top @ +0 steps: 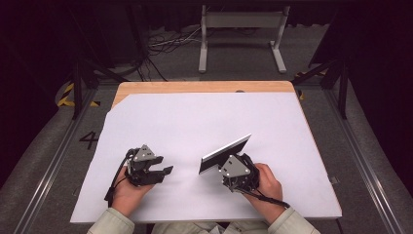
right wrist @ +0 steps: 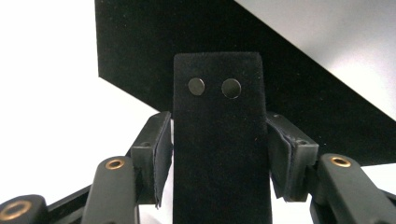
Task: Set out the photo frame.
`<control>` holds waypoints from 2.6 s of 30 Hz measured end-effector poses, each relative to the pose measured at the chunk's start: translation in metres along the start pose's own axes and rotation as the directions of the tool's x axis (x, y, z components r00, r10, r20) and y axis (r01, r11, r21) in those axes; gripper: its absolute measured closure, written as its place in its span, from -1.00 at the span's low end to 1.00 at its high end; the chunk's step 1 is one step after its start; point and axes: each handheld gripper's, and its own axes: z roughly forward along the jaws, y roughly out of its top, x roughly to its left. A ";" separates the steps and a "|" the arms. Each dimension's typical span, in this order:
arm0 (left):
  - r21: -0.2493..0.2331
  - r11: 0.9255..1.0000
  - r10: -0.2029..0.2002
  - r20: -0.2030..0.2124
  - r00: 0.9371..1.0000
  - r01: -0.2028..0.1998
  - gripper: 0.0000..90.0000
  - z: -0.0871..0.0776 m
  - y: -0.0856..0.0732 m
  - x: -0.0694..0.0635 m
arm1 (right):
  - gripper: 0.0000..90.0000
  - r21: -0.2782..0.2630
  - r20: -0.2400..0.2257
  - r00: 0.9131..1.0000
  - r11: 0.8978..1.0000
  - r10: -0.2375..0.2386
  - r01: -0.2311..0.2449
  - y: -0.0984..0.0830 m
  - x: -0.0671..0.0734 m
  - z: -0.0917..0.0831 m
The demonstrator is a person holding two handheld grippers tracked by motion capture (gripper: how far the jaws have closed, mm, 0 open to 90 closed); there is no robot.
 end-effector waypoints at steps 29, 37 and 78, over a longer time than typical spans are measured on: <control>-0.024 1.000 -0.002 0.051 0.999 0.003 0.11 0.000 0.007 -0.002 | -0.03 -0.117 -0.084 0.992 0.987 0.098 -0.108 -0.017 -0.027 -0.027; -0.040 0.999 0.028 0.062 0.998 -0.025 0.10 0.003 0.011 -0.004 | 0.02 -0.139 -0.110 0.983 0.977 0.146 -0.160 -0.027 -0.044 -0.033; -0.071 0.997 0.038 0.162 0.986 -0.027 0.98 0.032 0.026 -0.013 | 0.55 -0.125 -0.240 0.927 0.938 0.289 -0.324 -0.062 -0.093 -0.044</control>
